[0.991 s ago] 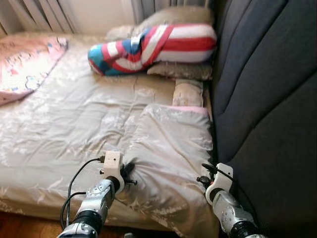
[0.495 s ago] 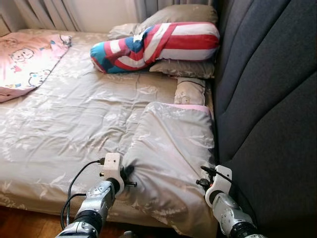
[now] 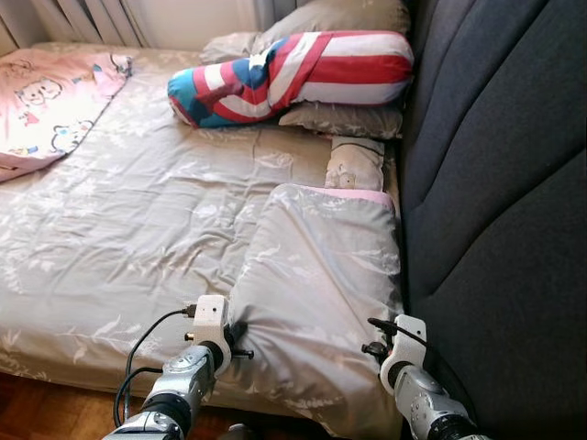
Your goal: Clean up the room
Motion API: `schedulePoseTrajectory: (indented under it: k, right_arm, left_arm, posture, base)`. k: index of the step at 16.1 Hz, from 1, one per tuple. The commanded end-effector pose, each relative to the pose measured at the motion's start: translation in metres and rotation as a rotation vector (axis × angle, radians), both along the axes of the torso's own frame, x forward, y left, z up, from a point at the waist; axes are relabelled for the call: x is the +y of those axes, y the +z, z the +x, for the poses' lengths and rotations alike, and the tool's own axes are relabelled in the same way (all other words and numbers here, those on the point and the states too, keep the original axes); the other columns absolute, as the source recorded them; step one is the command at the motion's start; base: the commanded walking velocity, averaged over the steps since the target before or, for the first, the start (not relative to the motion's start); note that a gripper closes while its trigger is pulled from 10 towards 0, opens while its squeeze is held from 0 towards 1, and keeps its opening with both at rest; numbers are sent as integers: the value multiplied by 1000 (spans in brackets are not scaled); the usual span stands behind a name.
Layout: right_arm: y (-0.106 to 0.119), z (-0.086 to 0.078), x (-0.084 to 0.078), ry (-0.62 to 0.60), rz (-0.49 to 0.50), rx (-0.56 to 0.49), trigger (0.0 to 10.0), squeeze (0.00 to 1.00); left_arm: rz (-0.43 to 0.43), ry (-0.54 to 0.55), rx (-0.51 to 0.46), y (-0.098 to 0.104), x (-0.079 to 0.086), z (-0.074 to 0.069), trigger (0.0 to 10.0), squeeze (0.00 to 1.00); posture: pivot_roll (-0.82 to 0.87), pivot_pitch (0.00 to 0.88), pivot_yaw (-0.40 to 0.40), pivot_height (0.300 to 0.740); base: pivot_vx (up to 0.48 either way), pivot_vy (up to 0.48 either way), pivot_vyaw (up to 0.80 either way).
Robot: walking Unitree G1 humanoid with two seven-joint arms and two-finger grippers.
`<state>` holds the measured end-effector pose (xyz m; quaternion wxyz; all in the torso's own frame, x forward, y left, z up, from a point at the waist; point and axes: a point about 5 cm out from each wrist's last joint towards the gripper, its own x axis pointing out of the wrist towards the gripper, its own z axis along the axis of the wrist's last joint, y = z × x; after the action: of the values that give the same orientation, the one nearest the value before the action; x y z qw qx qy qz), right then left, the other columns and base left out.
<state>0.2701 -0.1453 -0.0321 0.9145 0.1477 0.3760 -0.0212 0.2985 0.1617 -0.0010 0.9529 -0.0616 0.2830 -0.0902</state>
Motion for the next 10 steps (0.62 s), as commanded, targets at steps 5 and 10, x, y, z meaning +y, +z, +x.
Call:
schedulePoseTrajectory:
  k: [5, 10]
  right_arm:
    - [-5, -6, 7, 49, -1, 27, 10000, 0]
    - [-11, -13, 9, 71, -1, 62, 10000, 0]
  left_arm:
    - [30, -10, 55, -8, -4, -6, 10000, 0]
    - [73, -22, 107, -16, -1, -14, 10000, 0]
  posture:
    - [-5, 237, -24, 740]
    - [-6, 237, -26, 740]
  base:
    - [0, 0, 0]
    - [0, 0, 0]
